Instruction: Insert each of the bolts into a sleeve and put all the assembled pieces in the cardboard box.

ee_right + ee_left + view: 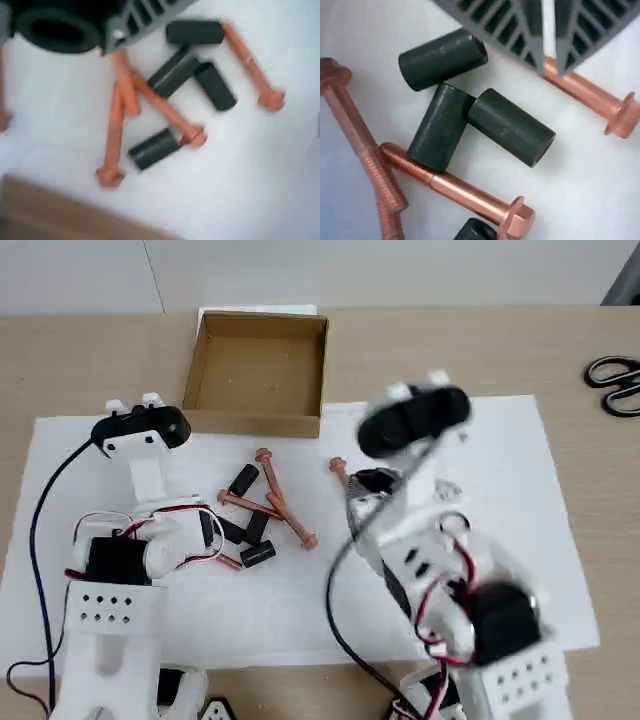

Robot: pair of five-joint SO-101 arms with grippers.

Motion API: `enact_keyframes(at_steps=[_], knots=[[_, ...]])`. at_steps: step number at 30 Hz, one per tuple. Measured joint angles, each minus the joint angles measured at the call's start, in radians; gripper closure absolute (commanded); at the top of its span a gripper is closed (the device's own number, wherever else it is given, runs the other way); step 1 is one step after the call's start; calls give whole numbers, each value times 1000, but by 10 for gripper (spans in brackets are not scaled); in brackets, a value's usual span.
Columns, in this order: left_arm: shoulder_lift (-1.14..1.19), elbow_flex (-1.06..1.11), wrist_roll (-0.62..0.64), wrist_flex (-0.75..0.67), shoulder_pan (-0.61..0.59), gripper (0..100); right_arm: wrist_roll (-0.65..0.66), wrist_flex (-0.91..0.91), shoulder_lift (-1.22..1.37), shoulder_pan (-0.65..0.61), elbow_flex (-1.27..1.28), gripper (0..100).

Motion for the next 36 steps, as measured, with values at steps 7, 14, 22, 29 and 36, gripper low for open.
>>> enact_keyframes(at_steps=[7,14,22,29,36], knots=[[0,0,75,9,0,993,0,-299,-341,77,437,994],[0,-23,158,11,0,993,58,-353,-502,87,594,994],[18,-141,295,17,0,992,132,-413,-667,100,760,994],[287,-304,347,183,-15,992,132,-615,-732,230,930,994],[657,-548,474,347,-101,992,132,-740,-733,259,988,994]])
